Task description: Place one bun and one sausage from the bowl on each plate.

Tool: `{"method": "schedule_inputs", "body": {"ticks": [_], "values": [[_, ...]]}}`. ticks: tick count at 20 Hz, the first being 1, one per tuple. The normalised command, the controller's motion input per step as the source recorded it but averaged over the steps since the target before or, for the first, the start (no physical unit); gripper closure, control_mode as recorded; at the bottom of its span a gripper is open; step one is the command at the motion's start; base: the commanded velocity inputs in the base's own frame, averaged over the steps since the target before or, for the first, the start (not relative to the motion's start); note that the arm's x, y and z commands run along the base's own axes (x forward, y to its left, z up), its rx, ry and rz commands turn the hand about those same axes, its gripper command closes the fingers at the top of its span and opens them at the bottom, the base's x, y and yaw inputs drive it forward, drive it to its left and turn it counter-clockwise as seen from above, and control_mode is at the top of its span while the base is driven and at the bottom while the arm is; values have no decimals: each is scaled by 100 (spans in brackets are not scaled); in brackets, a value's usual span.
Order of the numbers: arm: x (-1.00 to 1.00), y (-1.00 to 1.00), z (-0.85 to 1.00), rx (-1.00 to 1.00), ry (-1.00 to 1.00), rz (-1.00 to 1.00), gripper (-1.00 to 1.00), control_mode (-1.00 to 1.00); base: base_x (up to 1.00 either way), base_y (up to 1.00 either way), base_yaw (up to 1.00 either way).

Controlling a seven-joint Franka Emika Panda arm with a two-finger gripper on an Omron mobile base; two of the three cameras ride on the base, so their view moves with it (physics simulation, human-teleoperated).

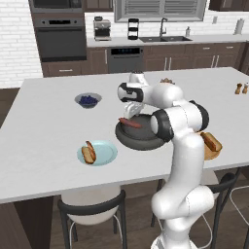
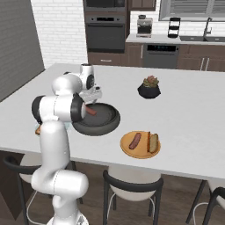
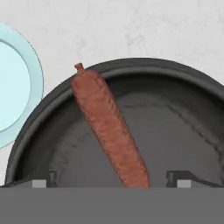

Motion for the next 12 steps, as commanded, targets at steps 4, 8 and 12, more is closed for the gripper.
{"method": "schedule_inputs", "body": {"ticks": [4,8,12], "values": [[41,1,-52,0,0,0,-100,-100,0,0,0],[22,4,-48,0,0,0,-100,-100,0,0,0],[-34,12,-39,0,0,0,-100,-100,0,0,0]]}}
